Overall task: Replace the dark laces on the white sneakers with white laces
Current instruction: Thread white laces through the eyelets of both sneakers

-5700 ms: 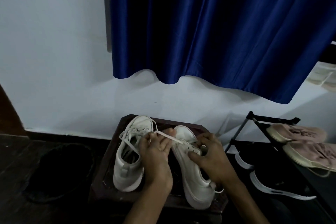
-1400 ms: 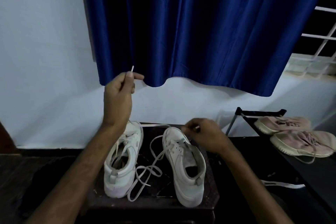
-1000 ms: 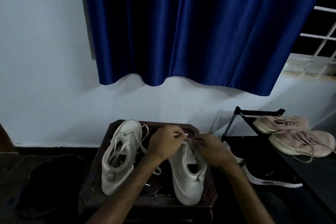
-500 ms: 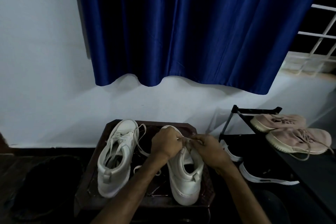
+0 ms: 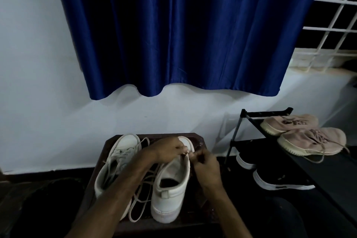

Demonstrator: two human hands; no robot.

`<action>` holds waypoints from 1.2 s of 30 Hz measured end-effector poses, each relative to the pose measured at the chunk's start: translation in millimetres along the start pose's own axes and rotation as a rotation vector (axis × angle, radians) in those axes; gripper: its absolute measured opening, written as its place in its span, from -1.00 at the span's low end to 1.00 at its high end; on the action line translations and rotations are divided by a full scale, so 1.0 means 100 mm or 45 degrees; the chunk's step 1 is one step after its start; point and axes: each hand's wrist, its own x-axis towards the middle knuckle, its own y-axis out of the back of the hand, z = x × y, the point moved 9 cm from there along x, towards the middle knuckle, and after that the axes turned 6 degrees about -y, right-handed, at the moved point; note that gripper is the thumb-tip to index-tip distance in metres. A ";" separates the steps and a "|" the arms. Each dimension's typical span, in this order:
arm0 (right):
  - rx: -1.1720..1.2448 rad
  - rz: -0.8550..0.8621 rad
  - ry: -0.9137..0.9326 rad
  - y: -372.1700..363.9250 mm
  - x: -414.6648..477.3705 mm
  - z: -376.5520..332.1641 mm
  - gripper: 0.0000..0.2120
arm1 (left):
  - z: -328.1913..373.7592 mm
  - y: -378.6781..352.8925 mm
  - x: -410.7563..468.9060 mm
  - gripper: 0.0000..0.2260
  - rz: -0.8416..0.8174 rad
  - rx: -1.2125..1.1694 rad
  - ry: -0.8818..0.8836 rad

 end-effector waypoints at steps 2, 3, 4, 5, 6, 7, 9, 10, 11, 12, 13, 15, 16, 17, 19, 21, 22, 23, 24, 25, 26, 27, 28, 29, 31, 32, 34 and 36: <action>-0.138 0.052 0.057 0.01 -0.02 0.00 -0.89 | 0.01 -0.04 -0.02 -0.60 -0.024 -0.002 0.051; -0.205 0.060 0.088 0.00 -0.04 -0.02 -0.91 | -0.02 -0.06 -0.05 -0.60 -0.014 0.012 0.070; -0.254 0.070 0.103 0.01 -0.05 -0.01 -0.91 | -0.04 -0.09 -0.06 -0.65 0.012 0.014 0.076; -0.238 0.054 0.092 0.02 -0.06 0.01 -0.90 | -0.08 -0.09 -0.08 -0.75 0.065 -0.004 0.075; -0.146 -0.014 0.030 0.03 -0.05 0.06 -0.88 | -0.11 -0.09 -0.09 -0.84 0.119 -0.033 0.076; -0.020 -0.129 -0.055 0.01 -0.06 0.14 -0.86 | -0.13 -0.09 -0.12 -0.86 0.161 -0.060 0.079; 0.087 -0.367 -0.211 0.03 -0.09 0.27 -0.86 | -0.19 -0.12 -0.13 -0.74 0.222 -0.101 0.074; 0.035 -0.437 -0.228 0.10 -0.10 0.32 -0.86 | -0.21 -0.14 -0.12 -0.73 0.255 -0.133 0.068; -0.035 -0.503 -0.228 0.17 -0.10 0.35 -0.85 | -0.24 -0.16 -0.12 -0.75 0.288 -0.190 0.064; -0.117 -0.583 -0.209 0.21 -0.12 0.36 -0.85 | -0.26 -0.18 -0.14 -0.78 0.321 -0.268 0.061; -0.186 -0.654 -0.195 0.23 -0.14 0.38 -0.85 | -0.28 -0.20 -0.16 -0.80 0.345 -0.341 0.056; -0.278 -0.638 -0.121 0.25 -0.10 0.30 -0.85 | -0.30 -0.22 -0.17 -0.81 0.363 -0.414 0.047; -0.335 -0.520 -0.016 0.28 -0.03 0.20 -0.84 | -0.30 -0.23 -0.18 -0.81 0.369 -0.426 0.048; -0.388 -0.382 0.126 0.28 0.04 0.07 -0.82 | -0.28 -0.22 -0.19 -0.80 0.379 -0.432 0.040; -0.425 -0.247 0.350 0.18 0.05 -0.17 -0.77 | -0.27 -0.22 -0.18 -0.81 0.390 -0.444 0.034; -0.436 -0.226 0.457 0.03 0.02 -0.23 -0.78 | -0.29 -0.23 -0.19 -0.82 0.407 -0.448 0.041; -0.420 -0.215 0.485 -0.01 0.01 -0.22 -0.81 | -0.30 -0.24 -0.19 -0.82 0.414 -0.448 0.042; -0.385 -0.211 0.506 -0.02 -0.01 -0.21 -0.82 | -0.30 -0.24 -0.18 -0.82 0.420 -0.449 0.045; -0.317 -0.232 0.495 0.00 -0.01 -0.17 -0.82 | -0.30 -0.24 -0.18 -0.82 0.425 -0.448 0.046; -0.230 -0.281 0.430 0.04 0.00 -0.12 -0.83 | -0.30 -0.23 -0.19 -0.81 0.422 -0.447 0.047; -0.145 -0.365 0.321 0.09 0.02 -0.03 -0.84 | -0.29 -0.24 -0.19 -0.80 0.413 -0.444 0.046; -0.092 -0.476 0.201 0.13 0.03 0.07 -0.85 | -0.29 -0.23 -0.19 -0.79 0.403 -0.423 0.042; -0.091 -0.595 0.098 0.18 0.03 0.17 -0.87 | -0.29 -0.23 -0.18 -0.77 0.396 -0.396 0.039; -0.140 -0.713 0.030 0.24 0.00 0.25 -0.89 | -0.29 -0.22 -0.18 -0.76 0.396 -0.368 0.042; -0.276 -0.868 -0.008 0.33 -0.05 0.31 -0.92 | -0.29 -0.18 -0.19 -0.76 0.408 -0.300 0.033; -0.368 -0.869 0.015 0.35 -0.04 0.29 -0.92 | -0.28 -0.16 -0.19 -0.75 0.425 -0.270 0.016; -0.619 -0.649 0.183 0.36 0.05 0.13 -0.90 | -0.28 -0.14 -0.19 -0.73 0.447 -0.255 -0.001; -0.667 -0.407 0.360 0.27 0.07 -0.11 -0.84 | -0.29 -0.14 -0.20 -0.74 0.447 -0.272 0.000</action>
